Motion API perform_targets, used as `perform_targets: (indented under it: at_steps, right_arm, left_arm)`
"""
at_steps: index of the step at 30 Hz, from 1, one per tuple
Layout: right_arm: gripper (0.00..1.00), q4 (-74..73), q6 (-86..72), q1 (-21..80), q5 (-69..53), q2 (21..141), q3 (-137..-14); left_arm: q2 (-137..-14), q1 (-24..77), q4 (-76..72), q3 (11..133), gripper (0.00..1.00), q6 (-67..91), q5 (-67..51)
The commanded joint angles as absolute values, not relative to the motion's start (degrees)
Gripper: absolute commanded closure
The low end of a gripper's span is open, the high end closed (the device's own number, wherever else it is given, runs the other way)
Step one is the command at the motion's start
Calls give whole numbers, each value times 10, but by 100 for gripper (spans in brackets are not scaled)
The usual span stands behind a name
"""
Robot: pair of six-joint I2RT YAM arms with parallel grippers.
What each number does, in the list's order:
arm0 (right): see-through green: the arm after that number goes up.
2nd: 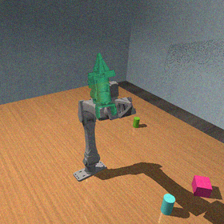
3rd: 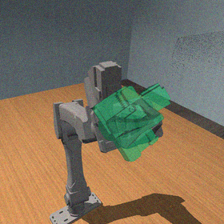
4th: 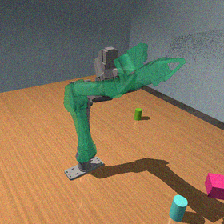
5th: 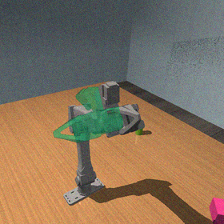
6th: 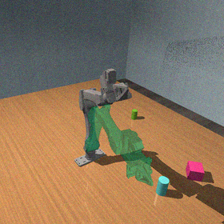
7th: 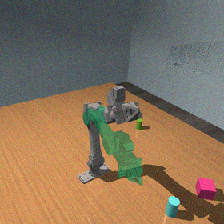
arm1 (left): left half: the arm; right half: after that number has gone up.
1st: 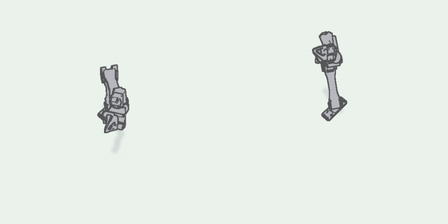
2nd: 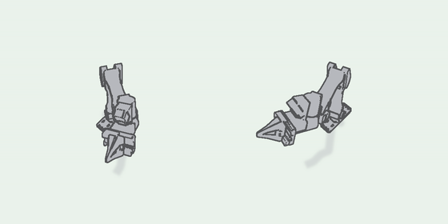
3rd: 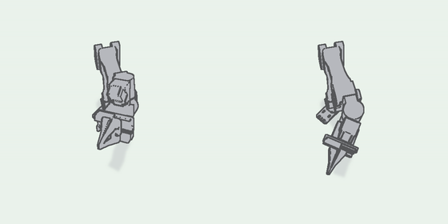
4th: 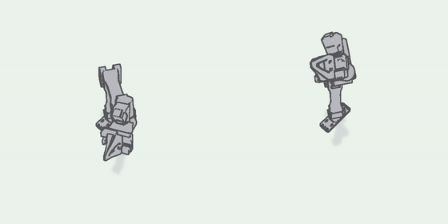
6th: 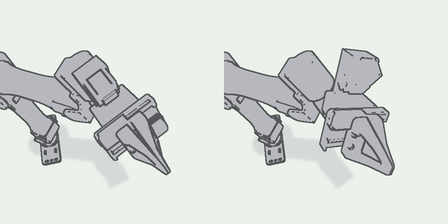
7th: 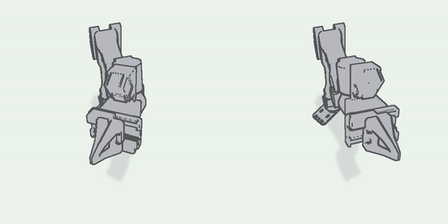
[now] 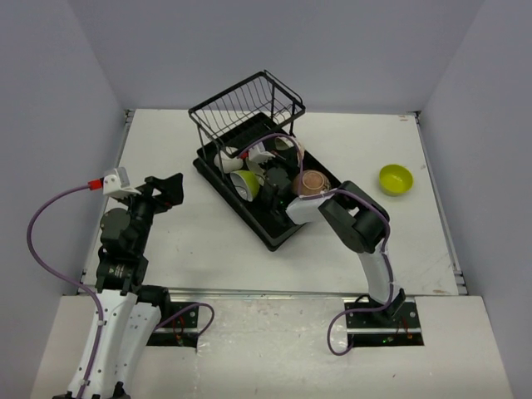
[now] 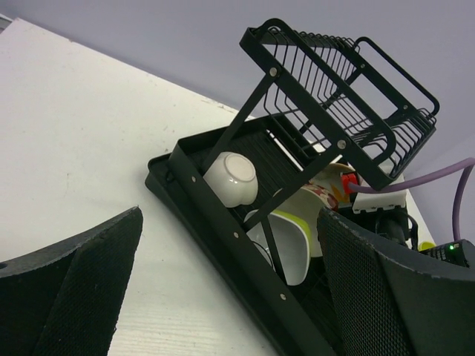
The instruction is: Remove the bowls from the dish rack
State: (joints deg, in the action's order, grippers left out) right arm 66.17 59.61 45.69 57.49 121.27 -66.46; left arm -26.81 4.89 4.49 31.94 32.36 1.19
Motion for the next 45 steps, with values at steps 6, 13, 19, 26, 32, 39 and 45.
perform_targets:
  at_steps: [6, 13, 19, 26, 32, 39, 45]
  right_arm:
    - [100, 813, 636, 433, 570, 1193, -773]
    - [100, 926, 721, 431, 571, 1192, -761]
    - [100, 950, 751, 431, 552, 1187, -745]
    - [100, 951, 781, 430, 538, 1199, -759]
    - [100, 952, 782, 421, 547, 1188, -744]
    - [100, 952, 816, 421, 538, 1170, -755]
    - [100, 942, 867, 425, 511, 1172, -773]
  left_arm:
    - [-261, 45, 45, 321, 0, 314, 28]
    - [-264, 45, 38, 315, 0, 321, 23]
    - [-265, 45, 33, 309, 0, 323, 25]
    - [-269, 45, 25, 306, 0, 328, 21]
    - [-269, 45, 25, 302, 0, 327, 25]
    - [-271, 45, 14, 294, 0, 337, 18]
    - [-272, 45, 18, 304, 0, 335, 19]
